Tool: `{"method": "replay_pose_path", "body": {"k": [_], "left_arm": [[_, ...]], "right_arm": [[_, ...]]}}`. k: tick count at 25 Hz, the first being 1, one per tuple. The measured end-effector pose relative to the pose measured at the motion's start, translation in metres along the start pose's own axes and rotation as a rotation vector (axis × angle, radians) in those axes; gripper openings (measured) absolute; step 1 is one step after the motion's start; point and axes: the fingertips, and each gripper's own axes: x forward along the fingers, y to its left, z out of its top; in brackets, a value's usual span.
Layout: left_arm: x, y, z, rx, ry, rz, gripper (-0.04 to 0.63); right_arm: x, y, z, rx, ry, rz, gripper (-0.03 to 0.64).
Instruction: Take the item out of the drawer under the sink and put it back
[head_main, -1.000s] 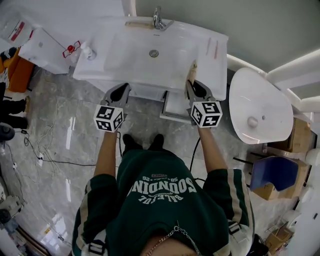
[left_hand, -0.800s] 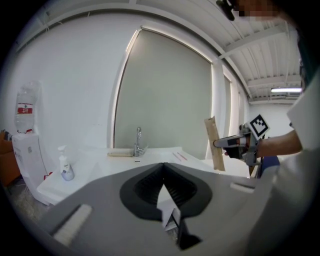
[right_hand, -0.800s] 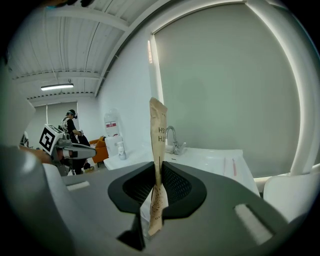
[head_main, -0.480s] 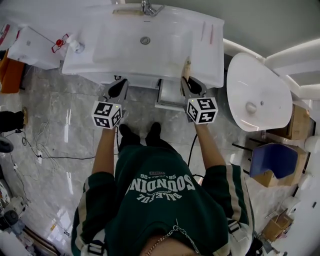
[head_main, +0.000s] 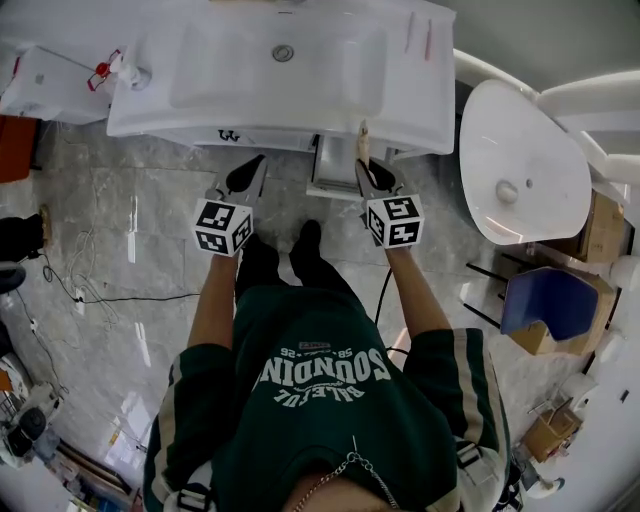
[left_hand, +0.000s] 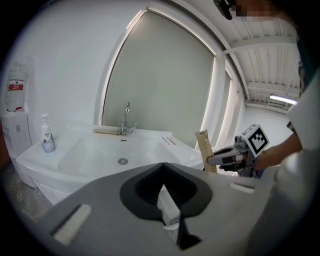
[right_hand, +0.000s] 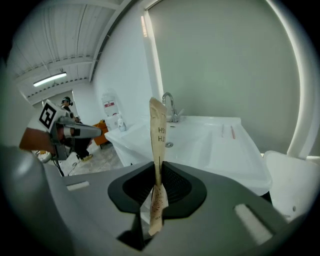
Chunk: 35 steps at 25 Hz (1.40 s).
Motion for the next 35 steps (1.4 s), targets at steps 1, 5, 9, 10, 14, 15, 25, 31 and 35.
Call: {"method": "replay_pose_path", "body": {"k": [1,5,9,10,14,15,25,31,35], "left_arm": [[0.003,-0.001,-0.003,-0.003,0.004,-0.005,0.044],[0.013,-0.006,-0.014,-0.021,0.017,-0.020,0.044],[0.021,-0.008,-0.023,-0.039,0.031,-0.027,0.044],[0.022,-0.008,-0.026,-0.041,0.035,-0.029,0.044],[0.018,-0.006,-0.040,-0.055,0.056,-0.039,0.044],[0.018,-0.005,-0.044,-0.060,0.060,-0.038,0.044],[0.014,0.004,-0.081,-0.085,0.119,-0.010,0.044],[0.009,0.012,-0.109,-0.120,0.160,0.020,0.044],[0.006,0.010,-0.125,-0.131,0.190,0.018,0.044]], "right_arm": [[0.004,0.001,-0.010,-0.019,0.024,0.004,0.046],[0.022,0.005,-0.050,-0.047,0.116,0.032,0.046],[0.043,0.003,-0.082,-0.073,0.204,0.045,0.046],[0.049,0.002,-0.089,-0.086,0.225,0.046,0.046],[0.078,0.002,-0.129,-0.169,0.330,0.051,0.046],[0.086,0.001,-0.141,-0.178,0.355,0.056,0.046],[0.155,-0.043,-0.224,-0.212,0.605,0.028,0.045],[0.181,-0.062,-0.271,-0.169,0.731,0.030,0.046],[0.197,-0.065,-0.285,-0.152,0.762,0.028,0.046]]}}
